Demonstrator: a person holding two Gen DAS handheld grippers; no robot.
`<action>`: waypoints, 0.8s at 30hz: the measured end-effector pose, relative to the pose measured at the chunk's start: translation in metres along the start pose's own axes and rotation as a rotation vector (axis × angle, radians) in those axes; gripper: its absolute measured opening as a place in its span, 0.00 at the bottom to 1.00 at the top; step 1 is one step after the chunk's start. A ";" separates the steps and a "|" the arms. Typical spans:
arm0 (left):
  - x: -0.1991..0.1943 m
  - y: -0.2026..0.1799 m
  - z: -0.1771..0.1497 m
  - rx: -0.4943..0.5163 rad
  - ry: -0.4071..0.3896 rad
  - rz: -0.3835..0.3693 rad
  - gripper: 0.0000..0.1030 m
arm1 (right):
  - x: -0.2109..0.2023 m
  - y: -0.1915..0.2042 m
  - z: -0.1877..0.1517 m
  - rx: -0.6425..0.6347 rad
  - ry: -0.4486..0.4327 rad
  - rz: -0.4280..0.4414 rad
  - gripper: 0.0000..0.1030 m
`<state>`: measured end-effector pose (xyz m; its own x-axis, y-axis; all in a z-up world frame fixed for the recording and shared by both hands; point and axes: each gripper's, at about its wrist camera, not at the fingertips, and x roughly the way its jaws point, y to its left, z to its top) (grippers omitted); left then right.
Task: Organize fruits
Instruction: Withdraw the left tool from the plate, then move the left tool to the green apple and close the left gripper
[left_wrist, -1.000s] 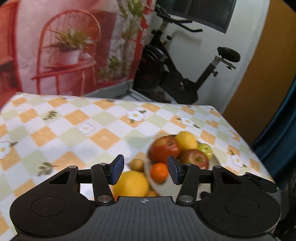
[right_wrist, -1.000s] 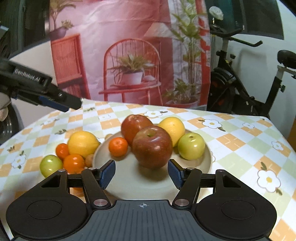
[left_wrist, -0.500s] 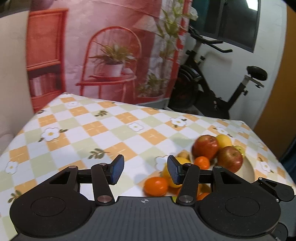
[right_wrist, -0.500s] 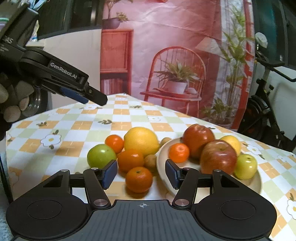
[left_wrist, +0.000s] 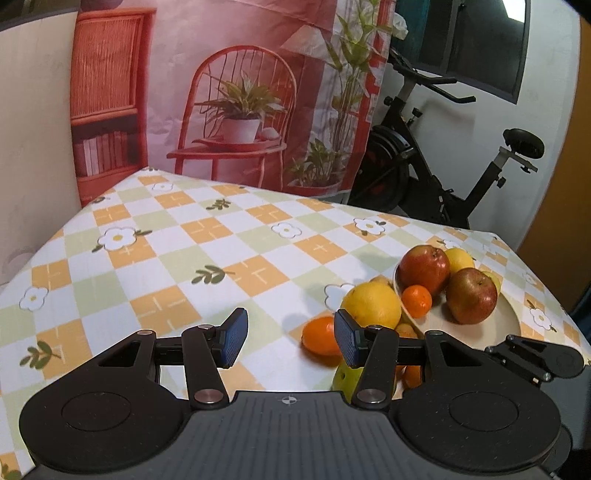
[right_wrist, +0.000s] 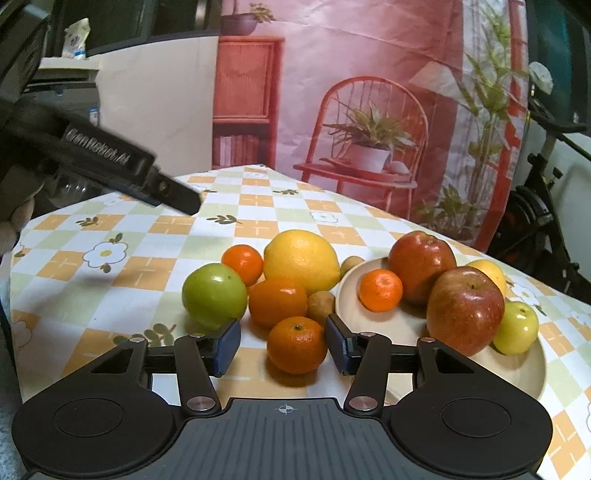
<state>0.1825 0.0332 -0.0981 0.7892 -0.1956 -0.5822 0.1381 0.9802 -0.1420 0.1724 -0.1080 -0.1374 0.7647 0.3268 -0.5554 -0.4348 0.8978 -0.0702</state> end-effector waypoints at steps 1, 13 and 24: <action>0.000 0.001 -0.002 -0.006 0.004 0.003 0.52 | 0.000 -0.001 0.000 0.007 0.000 -0.004 0.43; -0.001 0.001 -0.013 -0.041 0.021 -0.092 0.53 | -0.005 -0.011 -0.004 0.059 -0.006 0.024 0.42; 0.011 -0.008 -0.021 -0.021 0.066 -0.160 0.54 | -0.003 -0.019 -0.004 0.106 0.007 0.045 0.41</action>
<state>0.1771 0.0225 -0.1201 0.7169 -0.3510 -0.6024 0.2452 0.9358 -0.2534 0.1760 -0.1273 -0.1380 0.7420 0.3661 -0.5616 -0.4157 0.9085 0.0431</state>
